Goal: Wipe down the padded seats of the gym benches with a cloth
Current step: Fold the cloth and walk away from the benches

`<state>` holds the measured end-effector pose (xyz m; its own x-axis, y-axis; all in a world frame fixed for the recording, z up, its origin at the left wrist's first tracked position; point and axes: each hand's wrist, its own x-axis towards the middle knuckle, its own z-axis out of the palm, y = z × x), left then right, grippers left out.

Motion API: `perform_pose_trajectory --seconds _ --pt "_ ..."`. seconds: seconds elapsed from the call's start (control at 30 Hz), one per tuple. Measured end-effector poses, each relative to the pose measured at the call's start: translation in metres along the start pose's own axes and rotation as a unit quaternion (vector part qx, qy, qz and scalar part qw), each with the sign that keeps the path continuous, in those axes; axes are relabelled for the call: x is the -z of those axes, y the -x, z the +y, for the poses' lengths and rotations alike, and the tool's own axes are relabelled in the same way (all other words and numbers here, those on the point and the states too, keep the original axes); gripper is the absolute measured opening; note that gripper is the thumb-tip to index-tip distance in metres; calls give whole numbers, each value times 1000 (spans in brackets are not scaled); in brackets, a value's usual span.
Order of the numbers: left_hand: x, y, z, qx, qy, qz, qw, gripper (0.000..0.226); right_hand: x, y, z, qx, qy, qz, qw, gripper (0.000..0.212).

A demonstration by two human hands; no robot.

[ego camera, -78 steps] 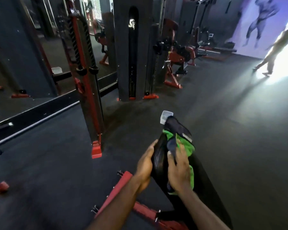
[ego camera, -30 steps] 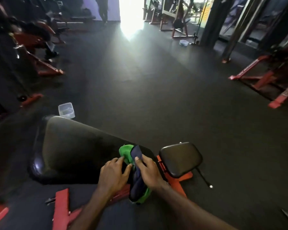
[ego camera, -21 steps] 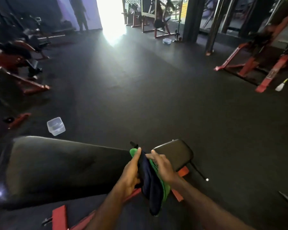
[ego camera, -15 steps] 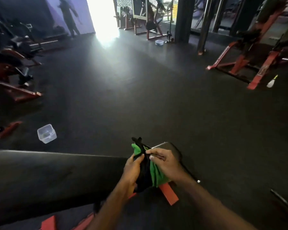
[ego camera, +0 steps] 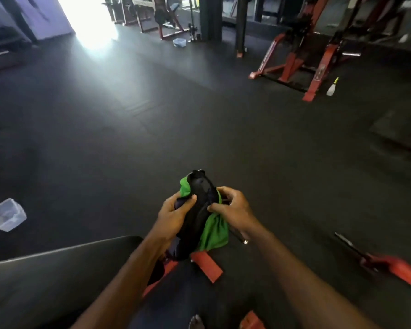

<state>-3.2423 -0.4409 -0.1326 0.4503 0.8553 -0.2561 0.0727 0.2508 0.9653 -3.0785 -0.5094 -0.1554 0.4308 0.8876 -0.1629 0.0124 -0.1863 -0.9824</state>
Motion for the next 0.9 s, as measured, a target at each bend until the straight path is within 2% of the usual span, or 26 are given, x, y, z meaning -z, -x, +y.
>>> perform_pose_trajectory --seconds 0.17,0.47,0.73,0.83,0.9 --pt "-35 -39 5 -33 -58 -40 997 25 39 -13 -13 -19 10 54 998 32" --pt "-73 -108 6 -26 -34 -86 995 19 97 -45 -9 -71 82 119 987 30" --pt "-125 -148 1 3 -16 -110 994 14 148 -60 5 -139 64 253 955 23" --pt "-149 -170 3 17 -5 -107 994 11 176 -64 15 -128 32 338 932 14" --pt "-168 -185 7 14 5 -103 995 8 196 -72 18 -105 17 378 920 19"
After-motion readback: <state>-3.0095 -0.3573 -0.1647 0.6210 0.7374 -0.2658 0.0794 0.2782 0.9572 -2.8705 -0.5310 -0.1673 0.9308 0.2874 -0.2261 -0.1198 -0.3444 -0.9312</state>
